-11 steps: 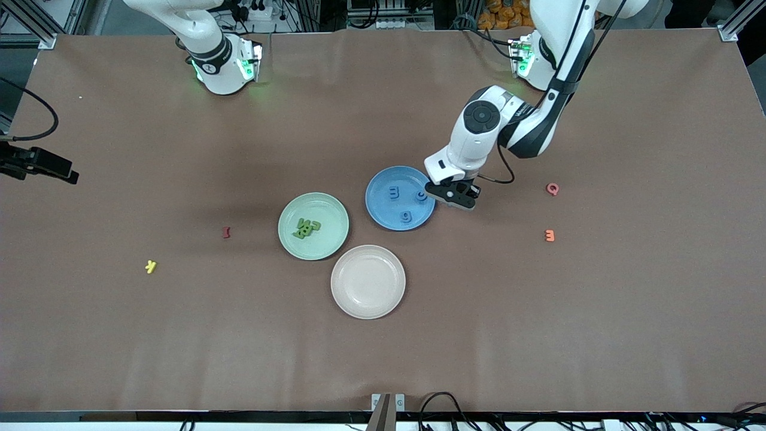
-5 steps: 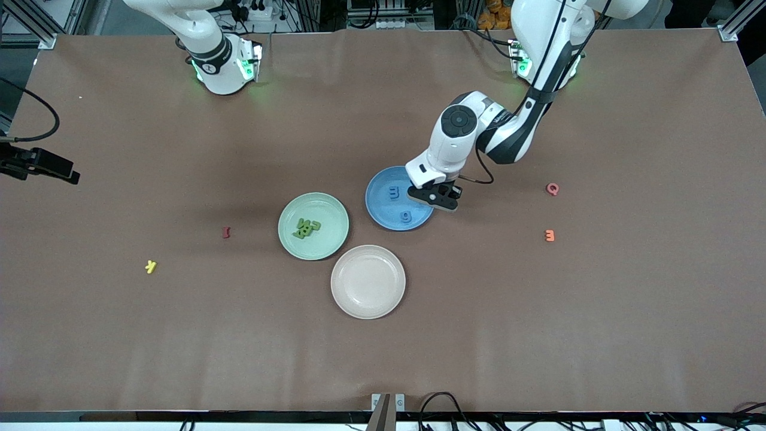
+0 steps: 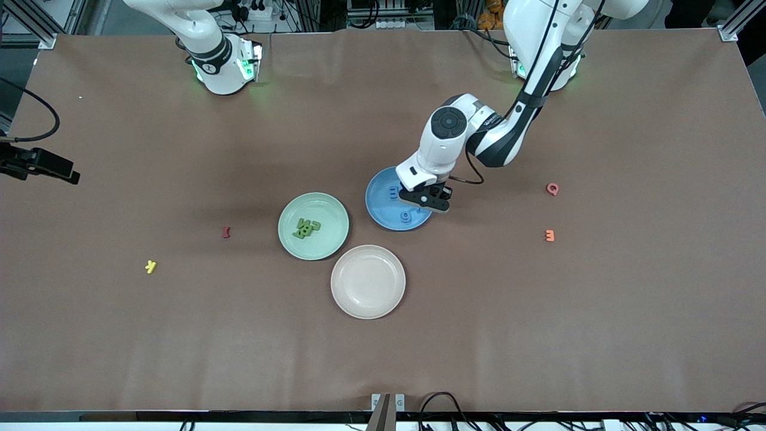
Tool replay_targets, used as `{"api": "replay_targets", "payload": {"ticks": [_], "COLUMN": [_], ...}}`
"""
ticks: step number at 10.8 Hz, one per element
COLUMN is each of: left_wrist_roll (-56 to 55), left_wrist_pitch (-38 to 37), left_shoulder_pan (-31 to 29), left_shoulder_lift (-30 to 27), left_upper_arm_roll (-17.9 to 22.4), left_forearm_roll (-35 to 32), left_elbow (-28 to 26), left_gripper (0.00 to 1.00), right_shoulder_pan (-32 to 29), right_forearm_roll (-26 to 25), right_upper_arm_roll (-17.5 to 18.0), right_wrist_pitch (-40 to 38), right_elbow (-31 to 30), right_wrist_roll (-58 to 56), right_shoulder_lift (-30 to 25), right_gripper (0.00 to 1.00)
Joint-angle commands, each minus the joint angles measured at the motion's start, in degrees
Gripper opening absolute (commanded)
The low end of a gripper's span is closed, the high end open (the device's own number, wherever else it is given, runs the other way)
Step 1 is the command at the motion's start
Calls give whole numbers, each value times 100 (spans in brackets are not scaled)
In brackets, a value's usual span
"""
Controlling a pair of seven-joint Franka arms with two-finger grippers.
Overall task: Sort letters by color into matching plates
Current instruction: 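Open the left gripper to release the blue X onto the blue plate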
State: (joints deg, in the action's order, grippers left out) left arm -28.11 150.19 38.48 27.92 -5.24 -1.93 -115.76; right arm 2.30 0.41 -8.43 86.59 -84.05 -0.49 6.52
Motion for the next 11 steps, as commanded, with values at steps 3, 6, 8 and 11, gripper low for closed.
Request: {"api": "replay_targets", "payload": {"ticks": [3, 6, 8, 11], "left_wrist_roll": [-134, -81, -89, 68], "left_wrist_pitch": [-1173, -1579, -2141, -2564], "left_shoulder_pan": [64, -182, -314, -708], "left_shoulder_lift": [-128, -575, -1041, -1526], "left_upper_arm_roll": [49, 93, 163, 216], "left_forearm_roll": [-35, -27, -27, -70], "left_elbow": [615, 599, 590, 581], "left_gripper": [100, 100, 100, 100], "right_shoulder_pan": [42, 42, 42, 60], "right_forearm_roll": [-59, -59, -59, -59], "right_upper_arm_roll": [-10, -10, -10, -10], "right_wrist_pitch": [25, 25, 25, 25], "right_elbow": [-76, -85, -85, -85], "right_wrist_roll": [49, 49, 49, 49], "right_shoulder_lift": [-54, -54, -54, -54], "right_gripper": [100, 100, 100, 100]}}
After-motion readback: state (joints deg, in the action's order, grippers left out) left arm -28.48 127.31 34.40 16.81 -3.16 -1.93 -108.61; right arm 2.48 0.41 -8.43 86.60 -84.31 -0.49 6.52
